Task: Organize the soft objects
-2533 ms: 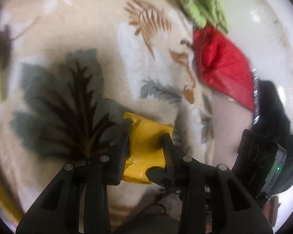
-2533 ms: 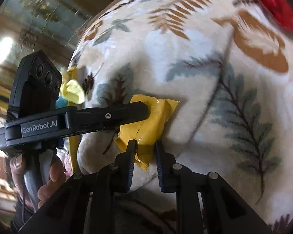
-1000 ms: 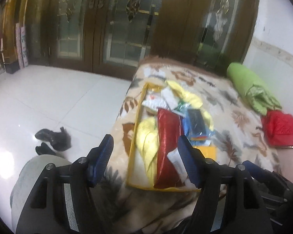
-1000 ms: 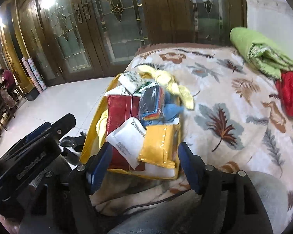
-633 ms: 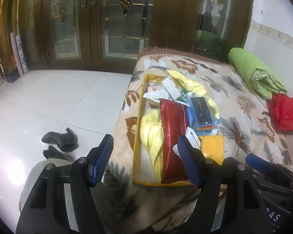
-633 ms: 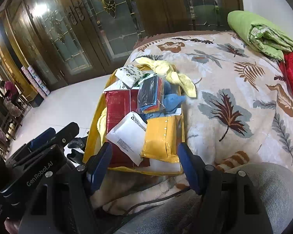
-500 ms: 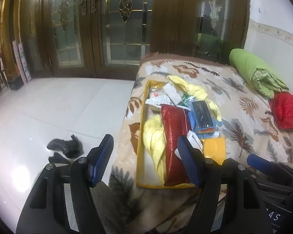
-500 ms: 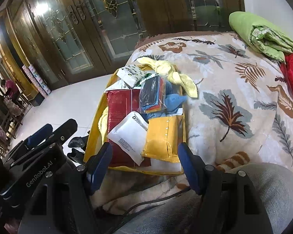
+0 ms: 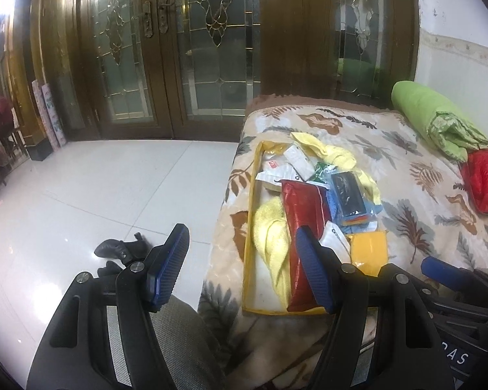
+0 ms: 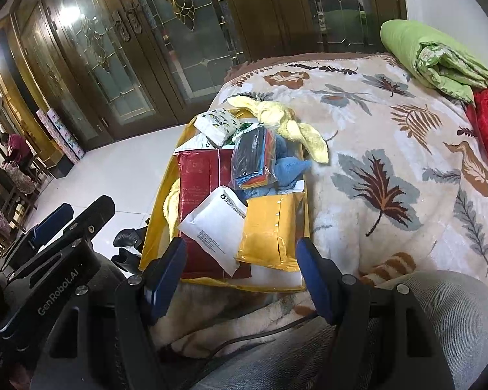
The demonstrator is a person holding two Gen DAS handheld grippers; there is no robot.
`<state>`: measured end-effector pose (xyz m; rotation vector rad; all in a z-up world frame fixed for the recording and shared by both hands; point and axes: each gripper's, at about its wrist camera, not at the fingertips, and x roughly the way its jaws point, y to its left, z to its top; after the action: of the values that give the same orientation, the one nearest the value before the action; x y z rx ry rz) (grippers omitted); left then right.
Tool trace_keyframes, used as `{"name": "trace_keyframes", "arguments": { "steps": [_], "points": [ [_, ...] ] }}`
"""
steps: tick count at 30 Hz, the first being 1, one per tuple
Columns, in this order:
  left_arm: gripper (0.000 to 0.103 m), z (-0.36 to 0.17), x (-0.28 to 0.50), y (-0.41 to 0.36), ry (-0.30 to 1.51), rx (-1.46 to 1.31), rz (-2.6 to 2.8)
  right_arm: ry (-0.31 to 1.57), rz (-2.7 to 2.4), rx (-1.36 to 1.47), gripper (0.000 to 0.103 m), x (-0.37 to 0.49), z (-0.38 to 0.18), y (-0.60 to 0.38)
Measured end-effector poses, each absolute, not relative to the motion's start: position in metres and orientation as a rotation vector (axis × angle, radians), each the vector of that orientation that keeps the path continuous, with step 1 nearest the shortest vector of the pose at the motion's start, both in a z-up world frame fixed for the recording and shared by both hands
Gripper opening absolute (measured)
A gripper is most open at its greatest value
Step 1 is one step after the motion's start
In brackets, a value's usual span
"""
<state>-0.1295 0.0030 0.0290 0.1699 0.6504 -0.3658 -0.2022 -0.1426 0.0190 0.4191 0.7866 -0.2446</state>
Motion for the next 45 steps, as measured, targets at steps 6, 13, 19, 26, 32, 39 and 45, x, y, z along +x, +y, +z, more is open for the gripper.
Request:
{"name": "trace_keyframes", "arguments": {
  "steps": [6,13,19,26,32,39,45],
  "points": [
    [0.069,0.0287,-0.1262,0.0031,0.662,0.168,-0.378,0.788,-0.244,0.417,0.070,-0.2013,0.0184,-0.1417],
    [0.069,0.0250,-0.1211,0.0042,0.726,0.138,-0.427,0.792,-0.248,0.409,0.070,-0.2005,0.0178,-0.1405],
    [0.069,0.0249,-0.1210,0.0040,0.727,0.138,-0.416,0.789,-0.244,0.413,0.070,-0.2013,0.0179,-0.1419],
    [0.069,0.0249,-0.1235,0.0022,0.713,0.161,-0.399,0.789,-0.246,0.412,0.070,-0.2012,0.0177,-0.1417],
    [0.069,0.0250,-0.1234,0.0035,0.716,0.155,-0.396,0.789,-0.247,0.409,0.070,-0.2011,0.0179,-0.1414],
    [0.069,0.0263,-0.1229,0.0040,0.704,0.158,-0.399,0.782,-0.249,0.411,0.070,-0.2016,0.0190,-0.1410],
    [0.069,0.0289,-0.1268,0.0016,0.681,0.167,-0.412,0.779,-0.254,0.407,0.070,-0.2016,0.0199,-0.1388]
  ]
}}
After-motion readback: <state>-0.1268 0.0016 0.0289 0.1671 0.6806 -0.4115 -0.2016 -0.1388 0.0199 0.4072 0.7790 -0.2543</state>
